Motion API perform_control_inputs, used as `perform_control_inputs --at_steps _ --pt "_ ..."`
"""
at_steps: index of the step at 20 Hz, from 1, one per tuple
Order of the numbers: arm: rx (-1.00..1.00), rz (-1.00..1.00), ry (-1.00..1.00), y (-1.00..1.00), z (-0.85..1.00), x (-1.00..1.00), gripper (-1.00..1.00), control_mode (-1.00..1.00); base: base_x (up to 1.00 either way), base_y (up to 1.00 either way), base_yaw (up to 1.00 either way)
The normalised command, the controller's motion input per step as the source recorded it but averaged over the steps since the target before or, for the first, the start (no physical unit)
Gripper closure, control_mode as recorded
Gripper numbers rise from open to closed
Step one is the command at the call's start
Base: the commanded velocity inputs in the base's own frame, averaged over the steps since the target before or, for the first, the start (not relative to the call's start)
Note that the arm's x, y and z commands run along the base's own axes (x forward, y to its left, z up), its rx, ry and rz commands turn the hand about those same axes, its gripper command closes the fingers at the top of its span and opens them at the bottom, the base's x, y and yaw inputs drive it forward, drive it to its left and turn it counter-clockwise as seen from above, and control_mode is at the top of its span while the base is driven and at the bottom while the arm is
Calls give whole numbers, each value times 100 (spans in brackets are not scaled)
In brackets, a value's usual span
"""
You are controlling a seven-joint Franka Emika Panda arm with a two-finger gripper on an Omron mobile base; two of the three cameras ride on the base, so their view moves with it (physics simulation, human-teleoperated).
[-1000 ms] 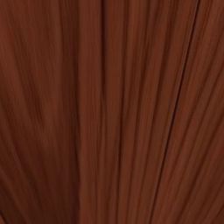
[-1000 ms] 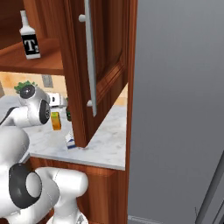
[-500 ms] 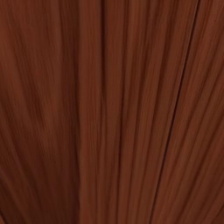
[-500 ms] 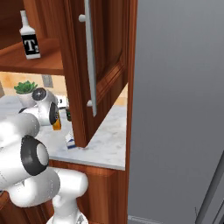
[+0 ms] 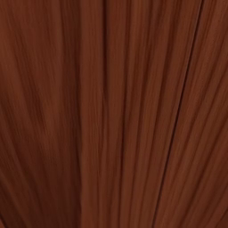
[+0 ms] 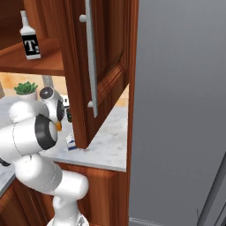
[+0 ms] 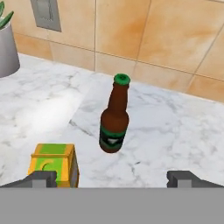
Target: Sort all alcoholic drinks to one cabinet, and non-alcoholic drinks to the other.
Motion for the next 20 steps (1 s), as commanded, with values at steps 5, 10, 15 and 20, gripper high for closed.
perform_control_inputs --at_steps 5,10,15,20 --pt "0 0 3 15 -21 47 -100 -100 0 0 0" --pt "1 0 5 4 -24 37 -100 -100 0 0 0" --pt "0 0 0 0 -23 37 -100 -100 0 0 0" --pt "0 0 0 2 -28 28 -100 -100 0 0 0"
